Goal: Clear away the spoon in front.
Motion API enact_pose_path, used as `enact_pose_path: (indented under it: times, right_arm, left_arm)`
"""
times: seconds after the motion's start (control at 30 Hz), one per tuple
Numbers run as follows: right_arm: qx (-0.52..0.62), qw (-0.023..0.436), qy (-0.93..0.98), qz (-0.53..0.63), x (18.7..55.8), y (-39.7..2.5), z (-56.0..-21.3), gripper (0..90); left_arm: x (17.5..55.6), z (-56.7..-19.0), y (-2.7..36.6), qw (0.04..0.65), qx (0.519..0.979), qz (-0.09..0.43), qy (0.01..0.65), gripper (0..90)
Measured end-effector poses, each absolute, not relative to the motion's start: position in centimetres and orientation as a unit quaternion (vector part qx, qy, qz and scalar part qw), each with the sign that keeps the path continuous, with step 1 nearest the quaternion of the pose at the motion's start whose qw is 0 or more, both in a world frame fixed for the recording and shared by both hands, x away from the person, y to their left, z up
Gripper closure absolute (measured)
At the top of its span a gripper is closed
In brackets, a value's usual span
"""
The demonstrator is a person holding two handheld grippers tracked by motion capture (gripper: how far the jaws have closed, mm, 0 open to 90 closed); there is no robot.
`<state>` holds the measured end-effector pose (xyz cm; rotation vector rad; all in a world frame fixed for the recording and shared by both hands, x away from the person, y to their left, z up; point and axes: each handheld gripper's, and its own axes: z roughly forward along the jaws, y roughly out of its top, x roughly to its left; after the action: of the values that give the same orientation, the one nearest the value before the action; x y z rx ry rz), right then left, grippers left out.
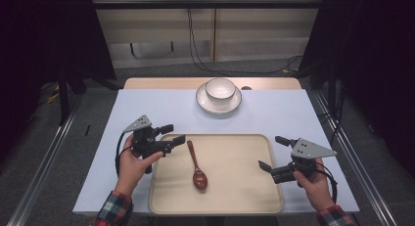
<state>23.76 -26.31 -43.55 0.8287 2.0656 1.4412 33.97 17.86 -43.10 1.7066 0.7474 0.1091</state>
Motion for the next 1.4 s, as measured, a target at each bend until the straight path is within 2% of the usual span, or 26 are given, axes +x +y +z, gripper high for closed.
enact_pose_path:
  times: [1.4]
  right_arm:
    - [0.314, 0.240, 0.752, 0.528, 23.9, -27.1, -43.5, 0.8]
  left_arm:
    - [34.1, -42.0, 23.0, 0.612, 0.707, 0.079, 0.346, 17.2]
